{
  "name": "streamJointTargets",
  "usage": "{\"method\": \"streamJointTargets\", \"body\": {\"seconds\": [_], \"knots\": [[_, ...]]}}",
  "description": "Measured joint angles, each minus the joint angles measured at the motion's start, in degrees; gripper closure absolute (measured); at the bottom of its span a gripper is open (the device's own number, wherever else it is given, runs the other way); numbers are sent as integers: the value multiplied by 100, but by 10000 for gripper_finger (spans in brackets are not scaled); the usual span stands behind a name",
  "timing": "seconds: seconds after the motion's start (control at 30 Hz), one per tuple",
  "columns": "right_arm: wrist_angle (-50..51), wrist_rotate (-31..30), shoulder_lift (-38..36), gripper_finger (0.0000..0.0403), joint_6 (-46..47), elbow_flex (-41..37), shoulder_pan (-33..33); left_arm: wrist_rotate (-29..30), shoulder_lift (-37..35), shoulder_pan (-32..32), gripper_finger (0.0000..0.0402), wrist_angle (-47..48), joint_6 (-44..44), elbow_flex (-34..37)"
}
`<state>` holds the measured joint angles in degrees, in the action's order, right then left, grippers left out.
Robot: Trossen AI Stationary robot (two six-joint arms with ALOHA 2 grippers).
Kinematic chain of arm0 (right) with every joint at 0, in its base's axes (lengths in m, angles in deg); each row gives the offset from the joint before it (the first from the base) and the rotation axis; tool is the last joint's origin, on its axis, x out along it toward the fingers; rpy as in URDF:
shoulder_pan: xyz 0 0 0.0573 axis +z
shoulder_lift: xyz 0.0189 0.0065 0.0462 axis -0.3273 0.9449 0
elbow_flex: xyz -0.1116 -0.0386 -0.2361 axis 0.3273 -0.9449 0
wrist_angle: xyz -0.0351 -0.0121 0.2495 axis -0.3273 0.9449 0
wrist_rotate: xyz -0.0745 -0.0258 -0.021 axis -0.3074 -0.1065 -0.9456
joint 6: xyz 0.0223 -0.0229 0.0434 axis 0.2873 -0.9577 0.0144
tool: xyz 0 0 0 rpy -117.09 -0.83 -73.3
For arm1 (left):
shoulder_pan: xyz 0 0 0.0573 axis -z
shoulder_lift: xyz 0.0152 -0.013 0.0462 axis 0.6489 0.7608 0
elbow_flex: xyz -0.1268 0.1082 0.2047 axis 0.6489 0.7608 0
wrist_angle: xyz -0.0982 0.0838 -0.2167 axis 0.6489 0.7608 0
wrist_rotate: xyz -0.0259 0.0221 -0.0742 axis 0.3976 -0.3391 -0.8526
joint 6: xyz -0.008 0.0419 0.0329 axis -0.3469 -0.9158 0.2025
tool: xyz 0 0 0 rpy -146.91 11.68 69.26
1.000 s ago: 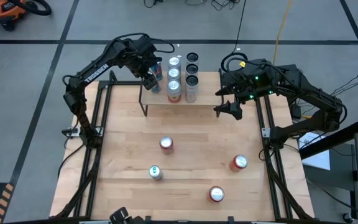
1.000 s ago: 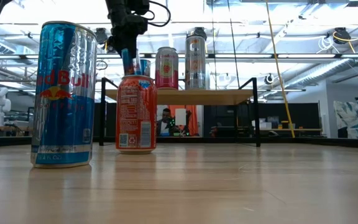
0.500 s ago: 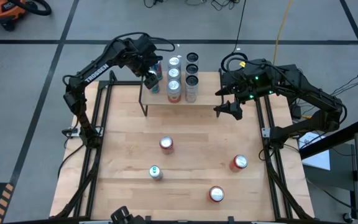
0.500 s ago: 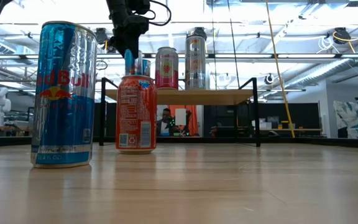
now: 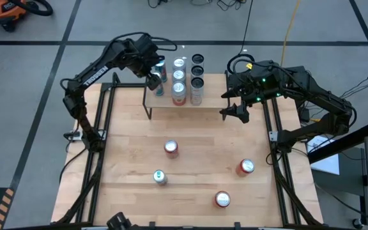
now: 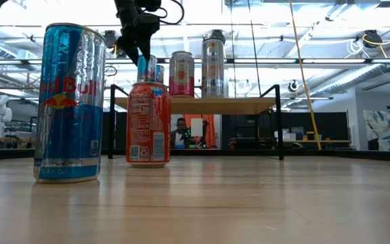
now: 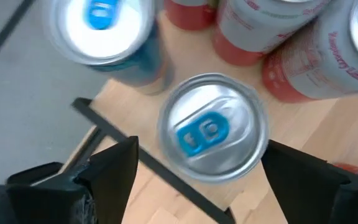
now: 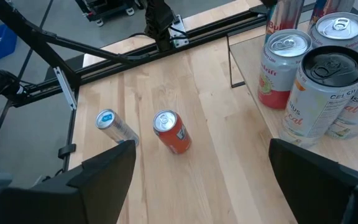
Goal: Place canned beverage on shelf
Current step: Put the top blue soda can aligned with the other blue soda can on the shelf
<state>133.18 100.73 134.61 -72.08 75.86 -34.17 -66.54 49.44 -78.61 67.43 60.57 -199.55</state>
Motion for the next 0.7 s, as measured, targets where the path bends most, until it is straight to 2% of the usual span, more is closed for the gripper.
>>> {"method": "streamJointTargets", "body": {"seconds": [0.33,0.57,0.7], "knots": [[0,0,0,55,-4,0,-1,199,-588,42,72,6,604,0],[0,0,0,55,-4,0,-1,222,-1045,337,73,6,1029,-1],[0,0,0,55,-19,0,1,78,-1245,575,73,-112,902,210]]}}
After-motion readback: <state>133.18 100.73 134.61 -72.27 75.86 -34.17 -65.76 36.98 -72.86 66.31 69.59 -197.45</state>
